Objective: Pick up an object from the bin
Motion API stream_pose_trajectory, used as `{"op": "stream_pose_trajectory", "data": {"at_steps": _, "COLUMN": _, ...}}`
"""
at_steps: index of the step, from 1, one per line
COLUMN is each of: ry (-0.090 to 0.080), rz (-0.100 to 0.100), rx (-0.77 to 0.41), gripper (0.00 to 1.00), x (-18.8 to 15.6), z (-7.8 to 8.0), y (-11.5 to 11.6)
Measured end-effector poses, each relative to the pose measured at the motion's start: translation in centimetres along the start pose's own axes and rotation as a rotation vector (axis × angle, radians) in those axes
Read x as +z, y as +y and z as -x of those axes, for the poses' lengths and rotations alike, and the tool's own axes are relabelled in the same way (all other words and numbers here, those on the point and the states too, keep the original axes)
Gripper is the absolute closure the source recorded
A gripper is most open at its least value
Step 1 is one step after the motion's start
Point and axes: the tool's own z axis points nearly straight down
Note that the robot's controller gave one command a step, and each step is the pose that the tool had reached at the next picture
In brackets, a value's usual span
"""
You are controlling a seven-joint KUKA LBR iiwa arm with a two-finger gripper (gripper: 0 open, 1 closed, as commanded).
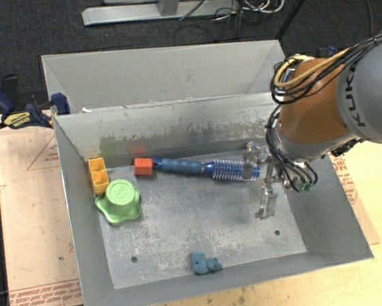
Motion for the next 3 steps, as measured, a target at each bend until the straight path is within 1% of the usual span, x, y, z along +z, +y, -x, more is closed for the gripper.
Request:
{"op": "stream_pose_trajectory", "data": {"at_steps": 1, "ry": -0.007, "rz": -0.005, "rx": -0.064, "gripper": 0.00, "x": 4.0, "z": 5.1, "y": 0.9}}
{"op": "stream_pose_trajectory", "data": {"at_steps": 2, "ry": -0.001, "rz": -0.004, "rx": 0.038, "gripper": 0.00, "x": 0.3, "z": 2.9, "y": 0.3}}
{"op": "stream_pose_trajectory", "data": {"at_steps": 3, "ry": -0.005, "rz": -0.004, "rx": 0.024, "gripper": 0.00, "x": 2.3, "z": 7.7, "y": 1.6}}
